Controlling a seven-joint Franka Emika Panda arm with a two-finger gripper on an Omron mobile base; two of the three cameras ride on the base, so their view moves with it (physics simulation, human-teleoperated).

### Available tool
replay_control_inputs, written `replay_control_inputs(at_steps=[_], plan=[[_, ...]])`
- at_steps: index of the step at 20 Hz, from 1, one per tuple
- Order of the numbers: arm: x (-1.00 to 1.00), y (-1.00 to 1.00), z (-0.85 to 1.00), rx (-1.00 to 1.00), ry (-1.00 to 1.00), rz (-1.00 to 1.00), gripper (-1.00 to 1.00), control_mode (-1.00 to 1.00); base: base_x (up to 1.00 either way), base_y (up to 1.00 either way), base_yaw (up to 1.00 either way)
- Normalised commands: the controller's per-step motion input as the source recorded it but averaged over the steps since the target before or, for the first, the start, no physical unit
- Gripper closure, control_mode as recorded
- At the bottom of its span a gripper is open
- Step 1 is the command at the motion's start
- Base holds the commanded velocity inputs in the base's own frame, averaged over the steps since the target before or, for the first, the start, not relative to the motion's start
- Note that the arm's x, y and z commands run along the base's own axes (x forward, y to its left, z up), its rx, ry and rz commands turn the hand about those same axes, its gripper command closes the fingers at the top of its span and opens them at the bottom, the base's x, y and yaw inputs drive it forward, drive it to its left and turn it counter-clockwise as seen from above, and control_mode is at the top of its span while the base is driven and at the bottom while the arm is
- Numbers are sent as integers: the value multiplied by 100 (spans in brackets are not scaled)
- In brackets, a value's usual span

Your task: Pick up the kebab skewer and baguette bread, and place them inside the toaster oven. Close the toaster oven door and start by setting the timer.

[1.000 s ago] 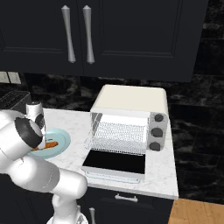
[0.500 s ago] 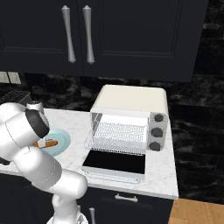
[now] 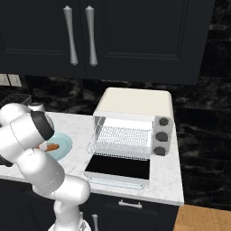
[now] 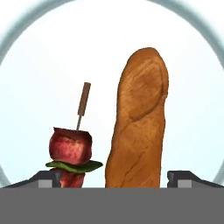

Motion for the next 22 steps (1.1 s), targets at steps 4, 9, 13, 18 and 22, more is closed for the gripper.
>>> replay_control_inputs(at_steps=[4, 9, 13, 18, 22], plan=[[-74, -9, -24, 5, 0, 0, -100, -100, 0, 0, 0], [-17, 0, -11, 1, 0, 0, -100, -100, 0, 0, 0], [29, 0, 0, 1, 0, 0, -100, -100, 0, 0, 0], [28, 0, 0, 0, 0, 0, -100, -100, 0, 0, 0], [0, 0, 0, 0, 0, 0, -100, -100, 0, 0, 0]])
